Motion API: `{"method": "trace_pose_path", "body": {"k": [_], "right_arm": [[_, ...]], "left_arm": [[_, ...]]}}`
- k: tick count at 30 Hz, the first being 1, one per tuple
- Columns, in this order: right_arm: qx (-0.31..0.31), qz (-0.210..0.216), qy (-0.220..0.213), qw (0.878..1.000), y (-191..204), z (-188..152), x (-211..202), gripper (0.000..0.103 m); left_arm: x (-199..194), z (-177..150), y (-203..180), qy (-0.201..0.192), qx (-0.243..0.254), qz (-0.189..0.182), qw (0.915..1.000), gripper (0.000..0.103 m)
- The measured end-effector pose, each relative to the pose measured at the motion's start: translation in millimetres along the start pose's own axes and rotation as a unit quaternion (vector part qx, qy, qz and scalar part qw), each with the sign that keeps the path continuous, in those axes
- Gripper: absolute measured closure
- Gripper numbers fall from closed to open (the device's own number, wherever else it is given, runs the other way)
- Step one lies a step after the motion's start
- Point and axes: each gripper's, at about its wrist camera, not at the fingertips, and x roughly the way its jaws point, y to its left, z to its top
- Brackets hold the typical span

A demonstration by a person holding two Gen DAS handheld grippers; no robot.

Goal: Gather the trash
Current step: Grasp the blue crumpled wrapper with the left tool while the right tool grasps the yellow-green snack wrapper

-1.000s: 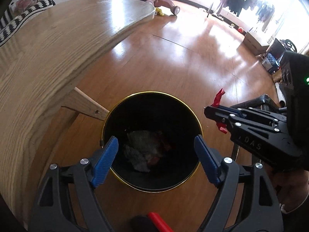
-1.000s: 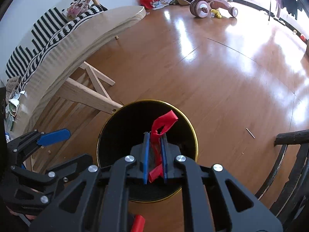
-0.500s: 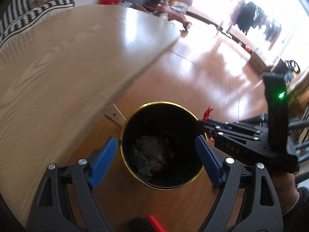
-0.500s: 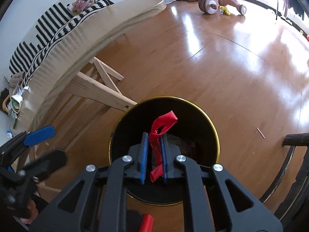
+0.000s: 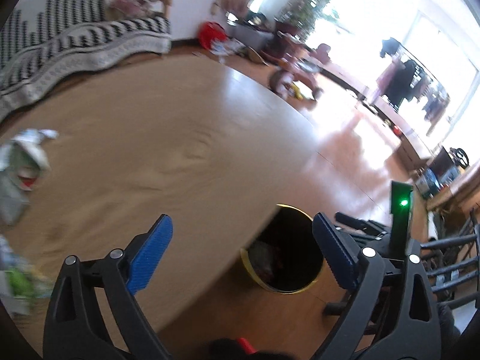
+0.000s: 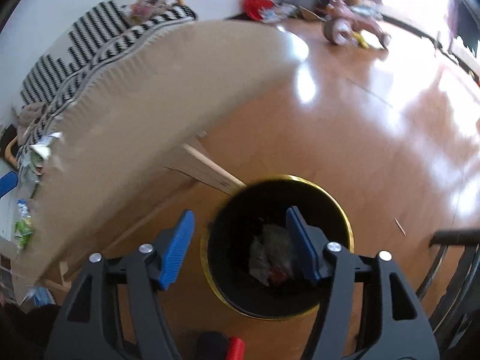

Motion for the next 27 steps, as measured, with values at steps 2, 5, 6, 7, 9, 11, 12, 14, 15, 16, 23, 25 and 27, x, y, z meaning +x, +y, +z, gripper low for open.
{"method": "trace_pose_path", "body": {"k": [2,5,6,7,9,11,12,14,15,16,23,25,27], "right_arm": [[-0.034,0.015,-0.014,0.999,43.8,14.3,-8.4,0.033],[-0.081,0.044,-0.027,0.995,107.1,27.6,-14.5,0.030],[-0.100,0.059,-0.028,0.993,135.5,31.9,-14.7,0.028],[-0.119,0.075,-0.027,0.990,164.4,34.6,-13.6,0.028],[-0.149,0.101,-0.022,0.983,214.3,36.7,-9.7,0.028],[-0.185,0.128,-0.014,0.974,270.3,34.5,-3.5,0.027],[-0.197,0.136,-0.011,0.971,289.5,31.6,-1.8,0.027],[-0.230,0.159,0.000,0.960,335.1,20.2,7.9,0.027],[-0.240,0.166,0.005,0.956,351.0,15.7,12.2,0.027],[-0.250,0.172,0.013,0.953,367.0,9.5,19.2,0.027],[-0.304,0.166,0.055,0.936,402.7,-34.4,66.1,0.028],[-0.306,0.160,0.069,0.936,406.2,-37.5,78.1,0.033],[-0.308,0.164,0.070,0.934,407.1,-38.9,82.3,0.034]], "left_arm": [[-24.6,1.9,30.0,-0.012,-0.010,0.021,0.9997,0.010],[-70.1,-6.0,98.2,-0.038,-0.042,0.072,0.9957,0.009],[-79.8,-9.8,116.1,-0.045,-0.052,0.089,0.9936,0.009],[-94.3,-17.1,143.0,-0.054,-0.069,0.116,0.9893,0.009],[-113.0,-29.2,186.3,-0.064,-0.100,0.155,0.9807,0.008],[-129.7,-44.3,232.1,-0.065,-0.133,0.192,0.9701,0.008],[-134.6,-50.4,251.0,-0.063,-0.145,0.203,0.9663,0.008],[-140.5,-57.4,276.2,-0.056,-0.165,0.210,0.9621,0.008],[-141.8,-62.9,288.5,-0.058,-0.177,0.203,0.9612,0.008],[-139.1,-66.6,296.4,-0.054,-0.186,0.200,0.9605,0.008],[-92.4,-67.2,325.8,-0.017,-0.218,0.157,0.9632,0.008],[-76.4,-70.0,328.1,-0.009,-0.216,0.164,0.9625,0.008],[-57.9,-75.6,333.7,0.004,-0.220,0.161,0.9623,0.009]]}}
